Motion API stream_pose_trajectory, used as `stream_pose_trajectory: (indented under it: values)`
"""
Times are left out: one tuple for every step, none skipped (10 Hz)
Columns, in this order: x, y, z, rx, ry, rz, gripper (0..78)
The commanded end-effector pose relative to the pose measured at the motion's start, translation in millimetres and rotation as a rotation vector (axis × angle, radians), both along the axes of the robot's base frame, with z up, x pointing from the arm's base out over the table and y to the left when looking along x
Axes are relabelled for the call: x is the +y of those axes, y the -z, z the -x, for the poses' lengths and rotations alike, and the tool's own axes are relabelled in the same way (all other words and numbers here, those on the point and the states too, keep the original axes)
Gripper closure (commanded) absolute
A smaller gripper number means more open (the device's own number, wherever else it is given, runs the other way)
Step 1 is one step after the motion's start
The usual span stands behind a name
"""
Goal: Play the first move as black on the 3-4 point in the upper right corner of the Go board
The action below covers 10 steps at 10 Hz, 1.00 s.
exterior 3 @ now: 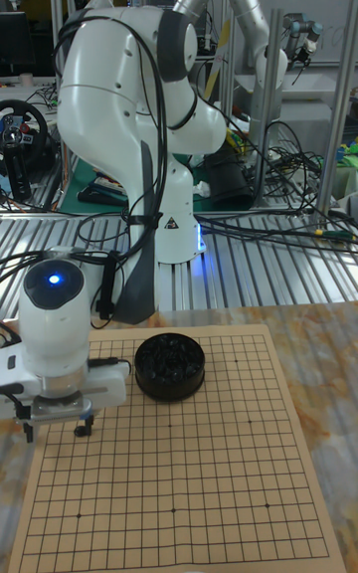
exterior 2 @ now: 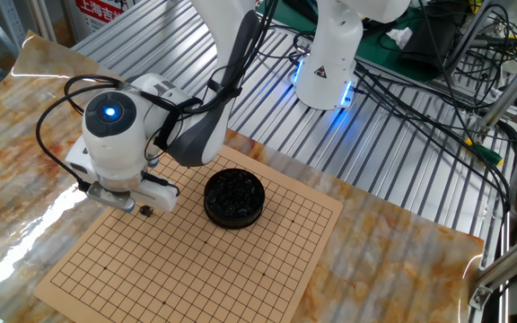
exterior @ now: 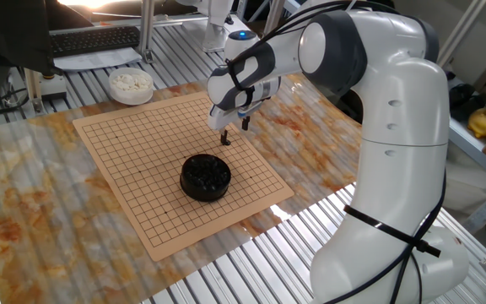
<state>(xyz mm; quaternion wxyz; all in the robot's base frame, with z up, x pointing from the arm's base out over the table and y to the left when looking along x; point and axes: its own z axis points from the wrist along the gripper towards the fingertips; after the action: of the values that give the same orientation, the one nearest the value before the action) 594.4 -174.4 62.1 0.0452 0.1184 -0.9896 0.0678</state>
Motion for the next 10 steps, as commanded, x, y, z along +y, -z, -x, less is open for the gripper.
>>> stream_pose_trajectory:
  values:
    - [-1.3, -2.7, -1.9, -0.006, 0.0, 0.004, 0.1]
    - [-1.7, -3.1, -2.3, -0.006, 0.0, 0.004, 0.1]
    - [-2.0, -3.3, -2.5, -0.006, 0.0, 0.004, 0.1]
    - [-3.5, -4.7, -4.1, -0.005, 0.0, 0.006, 0.1]
    - [-4.8, -5.8, -5.4, -0.004, 0.0, 0.005, 0.1]
    - [-4.8, -5.8, -5.4, -0.004, 0.0, 0.005, 0.1]
    - [-4.8, -5.7, -5.4, -0.004, 0.0, 0.005, 0.1]
    - [-4.8, -5.7, -5.4, -0.004, 0.0, 0.005, 0.1]
    - [-4.7, -5.5, -5.3, -0.001, 0.001, 0.001, 0.1]
    - [-4.2, -4.7, -4.8, 0.003, 0.003, -0.011, 0.1]
